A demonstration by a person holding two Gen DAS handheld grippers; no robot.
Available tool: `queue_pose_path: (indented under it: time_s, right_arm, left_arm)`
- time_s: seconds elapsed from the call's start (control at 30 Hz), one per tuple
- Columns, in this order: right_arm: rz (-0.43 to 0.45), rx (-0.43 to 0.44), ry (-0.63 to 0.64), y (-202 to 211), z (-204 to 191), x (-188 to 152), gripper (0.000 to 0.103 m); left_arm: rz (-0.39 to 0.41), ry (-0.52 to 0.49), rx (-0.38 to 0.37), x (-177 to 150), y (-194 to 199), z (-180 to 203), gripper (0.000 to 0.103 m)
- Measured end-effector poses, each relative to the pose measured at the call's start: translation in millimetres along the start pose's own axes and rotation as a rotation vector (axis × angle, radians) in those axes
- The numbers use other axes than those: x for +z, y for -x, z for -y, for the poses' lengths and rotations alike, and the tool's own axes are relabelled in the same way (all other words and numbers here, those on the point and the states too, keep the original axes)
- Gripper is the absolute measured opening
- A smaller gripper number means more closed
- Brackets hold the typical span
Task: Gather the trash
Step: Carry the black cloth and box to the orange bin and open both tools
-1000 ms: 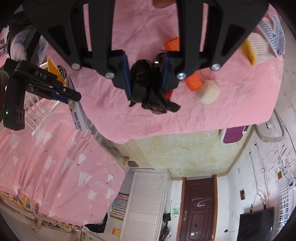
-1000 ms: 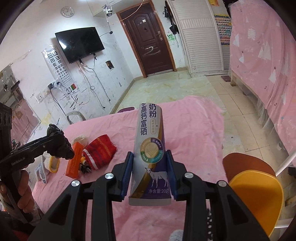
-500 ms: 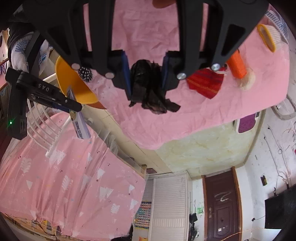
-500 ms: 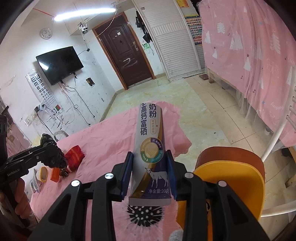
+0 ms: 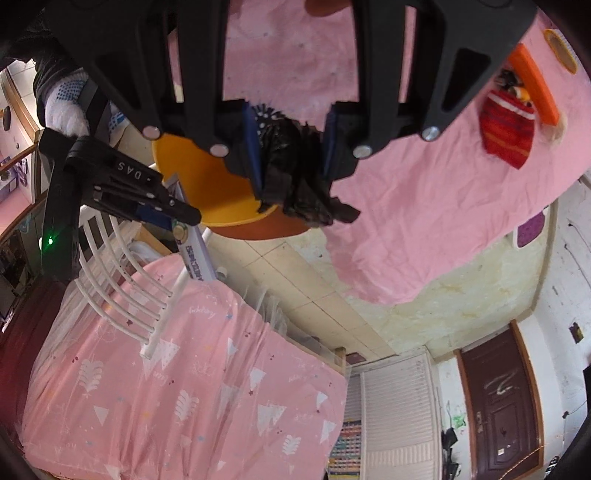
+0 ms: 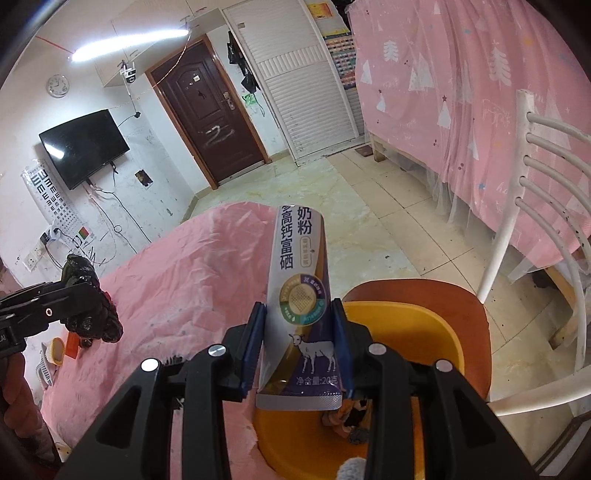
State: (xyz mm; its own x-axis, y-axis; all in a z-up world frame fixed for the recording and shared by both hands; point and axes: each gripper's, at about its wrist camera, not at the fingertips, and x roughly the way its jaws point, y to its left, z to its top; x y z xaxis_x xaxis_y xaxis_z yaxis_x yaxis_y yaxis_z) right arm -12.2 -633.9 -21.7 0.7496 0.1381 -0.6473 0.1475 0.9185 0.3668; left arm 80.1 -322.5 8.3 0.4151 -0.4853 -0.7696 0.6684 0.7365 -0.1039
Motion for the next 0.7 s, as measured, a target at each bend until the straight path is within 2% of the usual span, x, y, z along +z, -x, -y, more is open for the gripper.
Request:
queue_pose_path:
  time_s: [0.23,0.43,0.47,0.53,0.7]
  right_arm:
    - [-0.019,-0.014,-0.028,3.7,28.1,-10.2,0.026]
    - [-0.016,-0.029,-0.047,8.2,44.4,-13.3,0.029]
    - [-0.016,-0.031,-0.052,8.8,47.2,-14.1,0.029]
    - [-0.017,-0.032,-0.059,9.5,52.4,-15.2,0.029]
    - [-0.018,-0.037,-0.067,11.5,56.0,-15.9,0.035]
  left_arm:
    - [-0.047,-0.032,-0.085,12.5,-32.5,41.1,0.027]
    - [-0.1,-0.058,-0.125,15.2,-55.6,72.4,0.028]
    - [-0.102,-0.06,-0.127,16.2,-57.0,75.8,0.031]
    - [-0.098,-0.057,-0.137,17.1,-56.9,79.4,0.059]
    - [-0.081,-0.05,-0.137,21.4,-52.5,83.9,0.063]
